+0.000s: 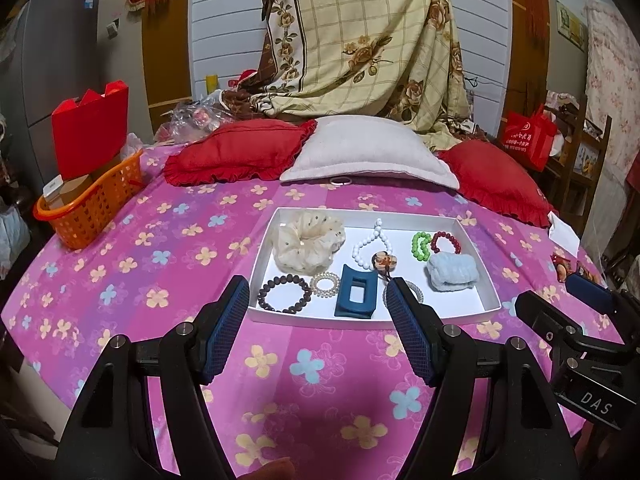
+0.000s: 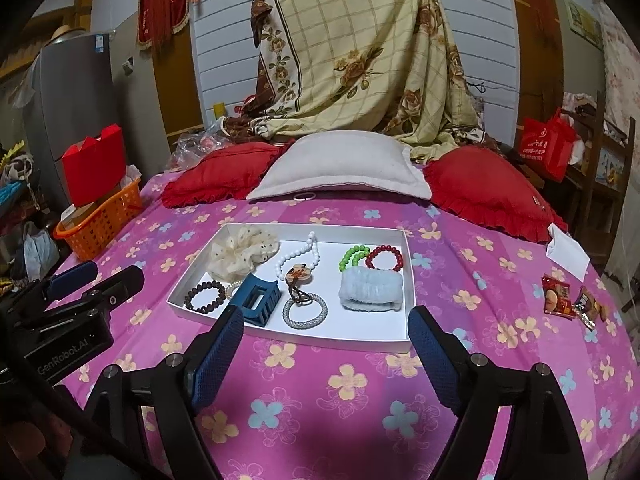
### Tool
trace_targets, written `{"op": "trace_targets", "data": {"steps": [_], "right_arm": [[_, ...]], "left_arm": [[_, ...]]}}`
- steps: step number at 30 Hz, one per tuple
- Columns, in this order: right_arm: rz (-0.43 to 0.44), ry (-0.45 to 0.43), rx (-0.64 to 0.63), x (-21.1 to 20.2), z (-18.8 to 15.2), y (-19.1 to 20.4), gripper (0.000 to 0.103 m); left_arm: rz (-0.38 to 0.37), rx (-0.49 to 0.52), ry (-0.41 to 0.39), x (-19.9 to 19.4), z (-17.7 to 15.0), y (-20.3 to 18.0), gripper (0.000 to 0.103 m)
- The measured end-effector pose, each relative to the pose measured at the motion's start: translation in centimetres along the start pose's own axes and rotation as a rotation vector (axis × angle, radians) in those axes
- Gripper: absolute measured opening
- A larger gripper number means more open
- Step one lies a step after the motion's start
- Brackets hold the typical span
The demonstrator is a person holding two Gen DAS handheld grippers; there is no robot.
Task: Organize jewelry
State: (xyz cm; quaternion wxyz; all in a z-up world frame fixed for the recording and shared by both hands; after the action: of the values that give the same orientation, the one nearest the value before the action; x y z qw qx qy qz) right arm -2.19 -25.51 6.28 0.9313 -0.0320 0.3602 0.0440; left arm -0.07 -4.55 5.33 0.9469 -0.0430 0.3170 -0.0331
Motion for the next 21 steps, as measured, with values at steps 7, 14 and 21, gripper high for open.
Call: {"op": "trace_targets", "data": {"steps": [7, 14, 21], "right_arm": [[-0.002, 0.004, 0.002, 0.07, 0.03, -0.05, 0.082], [-0.006, 0.01, 0.008, 0.06, -0.1, -0.23, 0.082], [0.003, 0.017, 0.003, 0.18, -0.34, -0.03, 0.082]], "left_arm": [[0.0, 0.003, -0.004, -0.04, 0.01, -0.03, 0.071], [0.006, 0.007, -0.004, -0.15, 0.11, 0.06, 0.071], [0.004, 0.007, -0.003, -0.13, 0.08, 0.0, 0.071]]}}
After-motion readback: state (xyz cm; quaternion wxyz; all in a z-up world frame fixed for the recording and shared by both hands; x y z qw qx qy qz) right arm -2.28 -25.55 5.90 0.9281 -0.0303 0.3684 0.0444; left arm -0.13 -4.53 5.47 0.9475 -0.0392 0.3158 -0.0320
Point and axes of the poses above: each gripper's, at about its wrist camera, not at the fingertips, and x roughly the way its jaws point, y to its left, z to its top, the point moved 6 cm from there along x, roughly the way its jaws point, and after that the axes turned 6 degrees about -x, right-handed, at the moved point
